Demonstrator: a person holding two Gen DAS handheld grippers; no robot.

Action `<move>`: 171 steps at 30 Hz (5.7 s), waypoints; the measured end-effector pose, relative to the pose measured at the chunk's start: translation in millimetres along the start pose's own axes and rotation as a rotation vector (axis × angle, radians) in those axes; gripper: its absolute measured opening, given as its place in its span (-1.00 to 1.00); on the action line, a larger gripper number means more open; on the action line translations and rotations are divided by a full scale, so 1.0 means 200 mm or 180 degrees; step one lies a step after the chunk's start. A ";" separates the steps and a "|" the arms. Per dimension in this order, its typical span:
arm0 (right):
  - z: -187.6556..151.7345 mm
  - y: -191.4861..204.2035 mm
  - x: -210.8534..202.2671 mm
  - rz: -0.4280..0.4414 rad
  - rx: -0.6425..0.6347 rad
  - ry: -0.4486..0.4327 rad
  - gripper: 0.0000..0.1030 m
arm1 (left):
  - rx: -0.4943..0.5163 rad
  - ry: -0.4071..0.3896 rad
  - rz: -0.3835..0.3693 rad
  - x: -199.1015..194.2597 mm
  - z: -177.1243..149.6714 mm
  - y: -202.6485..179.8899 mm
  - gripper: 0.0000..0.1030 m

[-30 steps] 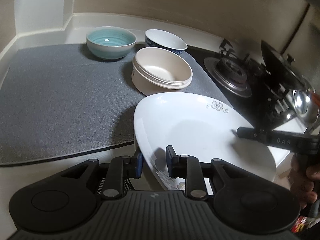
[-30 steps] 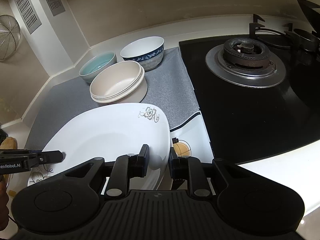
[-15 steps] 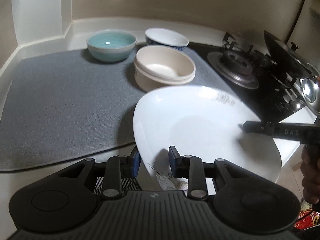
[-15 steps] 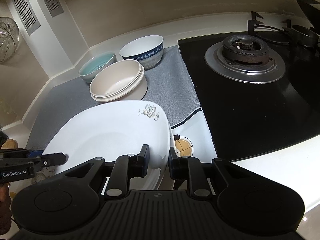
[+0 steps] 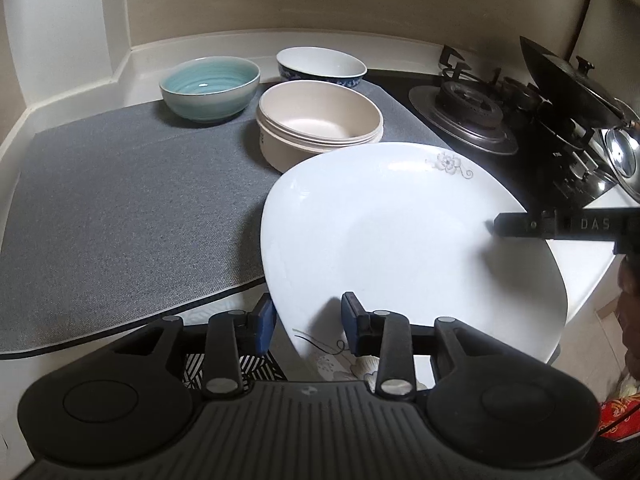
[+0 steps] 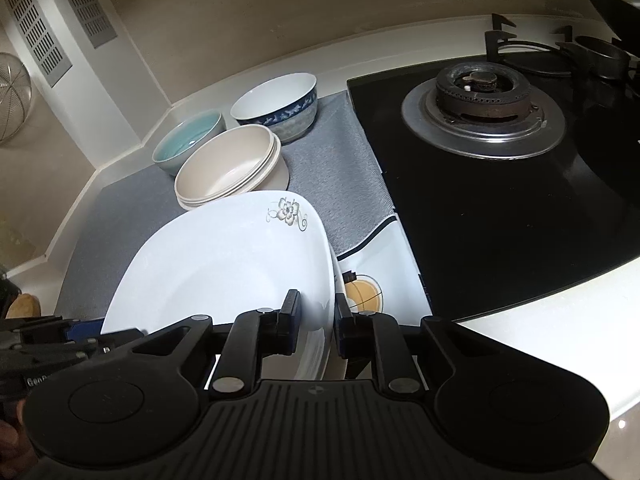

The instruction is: Organize plates and bowls

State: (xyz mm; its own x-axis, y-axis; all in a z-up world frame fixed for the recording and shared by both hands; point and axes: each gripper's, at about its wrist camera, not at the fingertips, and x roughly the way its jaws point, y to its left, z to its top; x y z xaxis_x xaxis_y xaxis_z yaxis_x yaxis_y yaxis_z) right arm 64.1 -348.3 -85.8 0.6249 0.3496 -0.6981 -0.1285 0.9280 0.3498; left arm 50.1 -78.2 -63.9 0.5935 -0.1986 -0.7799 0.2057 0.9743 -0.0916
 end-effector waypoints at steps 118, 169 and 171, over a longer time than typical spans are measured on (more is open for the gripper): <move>0.18 -0.08 0.19 0.0724 -0.0805 0.1015 -0.27 | -0.1780 0.0225 0.0154 0.03 -0.06 -0.02 0.04; 0.00 1.23 0.61 0.0607 -0.1149 0.1067 -0.20 | -0.2370 -0.0120 0.0637 -0.39 -0.38 1.19 -0.33; 0.00 1.22 0.59 0.0612 -0.1184 0.1049 -0.20 | -0.2338 -0.0174 0.0766 -0.42 -0.37 1.17 -0.32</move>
State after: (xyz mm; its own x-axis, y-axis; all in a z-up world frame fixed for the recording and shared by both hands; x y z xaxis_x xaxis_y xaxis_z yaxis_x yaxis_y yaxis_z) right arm 105.7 -80.0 -82.7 0.2958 0.4844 -0.8233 -0.5188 0.8052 0.2874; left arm -8.5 174.5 -65.3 0.5978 0.0412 -0.8006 -0.4913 0.8080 -0.3253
